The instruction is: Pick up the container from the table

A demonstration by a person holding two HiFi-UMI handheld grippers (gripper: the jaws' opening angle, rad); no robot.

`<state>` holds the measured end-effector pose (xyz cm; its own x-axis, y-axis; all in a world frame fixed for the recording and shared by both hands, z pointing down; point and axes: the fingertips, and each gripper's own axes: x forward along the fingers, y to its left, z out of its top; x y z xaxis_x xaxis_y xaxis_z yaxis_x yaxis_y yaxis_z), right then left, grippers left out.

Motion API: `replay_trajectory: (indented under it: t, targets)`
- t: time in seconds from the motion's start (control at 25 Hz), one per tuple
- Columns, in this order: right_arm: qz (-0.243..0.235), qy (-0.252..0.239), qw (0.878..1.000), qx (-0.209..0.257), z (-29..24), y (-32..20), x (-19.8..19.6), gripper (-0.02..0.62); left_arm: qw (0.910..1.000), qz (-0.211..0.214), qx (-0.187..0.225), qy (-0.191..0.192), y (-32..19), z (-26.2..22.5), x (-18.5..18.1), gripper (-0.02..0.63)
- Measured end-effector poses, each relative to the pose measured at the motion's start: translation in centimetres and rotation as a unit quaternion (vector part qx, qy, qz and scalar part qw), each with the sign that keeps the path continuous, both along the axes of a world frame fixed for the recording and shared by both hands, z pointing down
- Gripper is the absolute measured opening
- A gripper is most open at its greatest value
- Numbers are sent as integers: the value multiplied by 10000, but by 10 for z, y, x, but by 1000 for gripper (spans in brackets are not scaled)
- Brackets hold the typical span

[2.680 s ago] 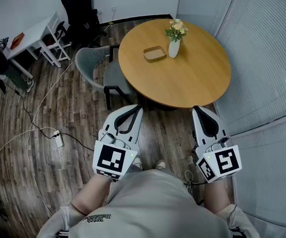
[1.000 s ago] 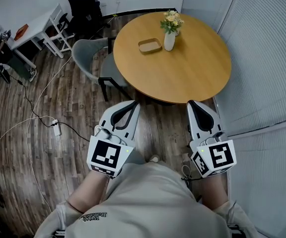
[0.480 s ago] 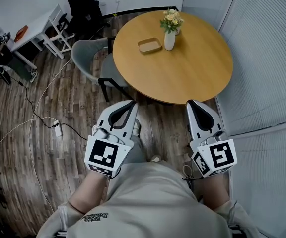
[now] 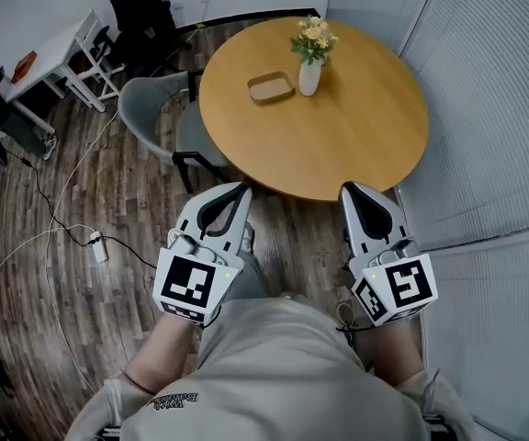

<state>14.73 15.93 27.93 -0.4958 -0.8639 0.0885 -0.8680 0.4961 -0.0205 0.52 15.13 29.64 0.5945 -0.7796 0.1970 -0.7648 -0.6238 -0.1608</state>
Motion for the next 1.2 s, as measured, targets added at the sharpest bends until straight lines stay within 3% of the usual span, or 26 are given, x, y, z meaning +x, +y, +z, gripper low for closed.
replay_trajectory:
  t: [0.48, 0.72, 1.2]
  targets:
    - [-112, 139, 9997, -156, 7, -86, -42, 31, 9996, 2, -184, 225, -82, 2, -29, 20]
    - [-113, 198, 9995, -222, 4, -133, -61, 31, 9999, 163, -23, 11, -131, 6, -46, 20]
    - [110, 100, 9990, -416, -1, -219, -94, 31, 9989, 445, -126, -77, -223, 9, -76, 20]
